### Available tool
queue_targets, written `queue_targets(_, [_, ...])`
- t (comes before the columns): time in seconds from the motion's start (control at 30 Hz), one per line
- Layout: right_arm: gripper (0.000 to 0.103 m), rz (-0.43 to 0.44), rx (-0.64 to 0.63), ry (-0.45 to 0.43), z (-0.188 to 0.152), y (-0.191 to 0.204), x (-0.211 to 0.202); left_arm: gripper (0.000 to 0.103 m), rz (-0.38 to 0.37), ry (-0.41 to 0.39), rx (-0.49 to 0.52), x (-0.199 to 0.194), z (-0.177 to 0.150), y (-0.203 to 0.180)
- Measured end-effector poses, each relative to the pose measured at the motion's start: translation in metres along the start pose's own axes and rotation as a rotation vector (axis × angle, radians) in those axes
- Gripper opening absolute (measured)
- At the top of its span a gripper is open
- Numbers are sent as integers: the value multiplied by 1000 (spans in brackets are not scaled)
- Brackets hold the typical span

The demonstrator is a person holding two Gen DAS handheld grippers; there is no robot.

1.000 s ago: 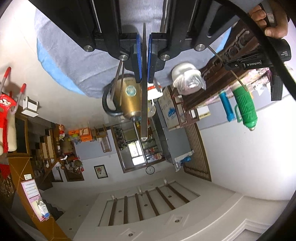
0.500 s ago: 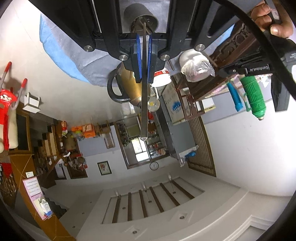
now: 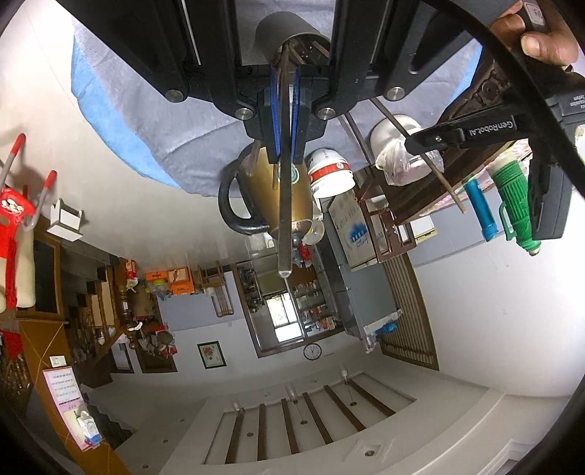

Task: Organize utensils
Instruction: 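Lower both chopsticks into the grey cup and open both tools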

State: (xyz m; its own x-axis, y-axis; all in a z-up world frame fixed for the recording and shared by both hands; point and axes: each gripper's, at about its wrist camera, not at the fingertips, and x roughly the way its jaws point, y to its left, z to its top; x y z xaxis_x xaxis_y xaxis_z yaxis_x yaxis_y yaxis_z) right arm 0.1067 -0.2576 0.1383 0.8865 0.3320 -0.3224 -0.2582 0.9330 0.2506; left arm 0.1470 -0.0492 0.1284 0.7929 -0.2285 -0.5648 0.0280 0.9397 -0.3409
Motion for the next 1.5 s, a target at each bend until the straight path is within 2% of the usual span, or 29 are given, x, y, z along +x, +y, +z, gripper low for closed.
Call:
queue_targets(0.87, [6,-2,-10,68,-11,3,23,5,14,46,15,21,-9,0])
queue_targets(1.5, [6,3,-13,155,-28,0,49,5,36,88,21,35,-16,2])
